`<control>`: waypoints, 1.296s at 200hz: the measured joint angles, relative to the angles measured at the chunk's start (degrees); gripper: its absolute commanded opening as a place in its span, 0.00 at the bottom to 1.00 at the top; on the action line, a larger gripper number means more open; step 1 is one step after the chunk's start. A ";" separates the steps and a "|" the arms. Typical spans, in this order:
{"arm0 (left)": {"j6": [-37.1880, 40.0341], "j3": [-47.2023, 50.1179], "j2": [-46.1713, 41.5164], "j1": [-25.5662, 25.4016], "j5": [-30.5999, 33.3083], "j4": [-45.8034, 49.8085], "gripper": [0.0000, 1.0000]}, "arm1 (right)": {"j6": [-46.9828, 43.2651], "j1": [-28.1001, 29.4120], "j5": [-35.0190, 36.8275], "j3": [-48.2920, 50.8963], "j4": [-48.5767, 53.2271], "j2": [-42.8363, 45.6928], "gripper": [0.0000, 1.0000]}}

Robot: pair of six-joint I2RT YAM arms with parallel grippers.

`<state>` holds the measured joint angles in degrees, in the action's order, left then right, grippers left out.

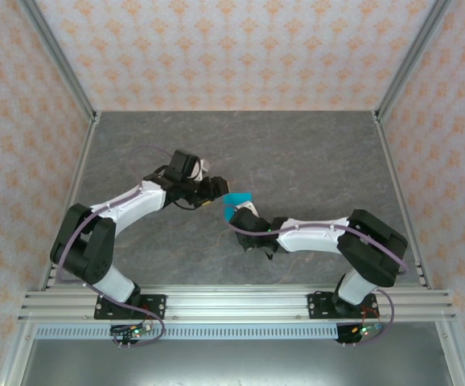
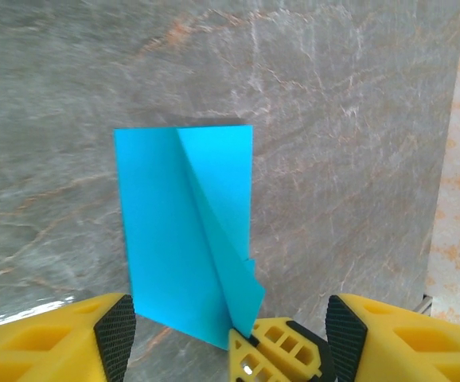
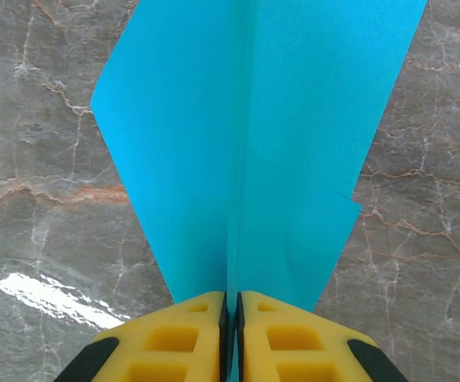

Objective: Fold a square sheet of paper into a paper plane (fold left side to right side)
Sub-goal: Fourth fold the wing at the center of the table.

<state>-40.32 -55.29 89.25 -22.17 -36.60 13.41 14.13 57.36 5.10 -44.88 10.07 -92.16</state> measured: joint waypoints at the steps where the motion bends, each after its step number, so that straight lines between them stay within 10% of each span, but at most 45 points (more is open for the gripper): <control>1: 0.02 0.04 -0.04 0.07 0.02 0.02 0.67 | -0.02 -0.04 -0.07 0.00 0.00 0.02 0.13; 81: 1.14 5.75 1.79 -0.66 -2.73 -2.99 0.51 | 0.66 -7.48 -14.12 1.53 -2.84 4.70 0.13; 259: -3.26 0.48 12.98 -8.96 -3.69 -10.60 0.56 | 4.74 -13.79 -29.11 7.82 -11.21 4.74 0.12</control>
<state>-43.57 -54.81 102.24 -31.14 -40.29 2.81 18.87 43.57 -24.01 -37.06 -1.15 -87.42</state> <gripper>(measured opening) 0.563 0.124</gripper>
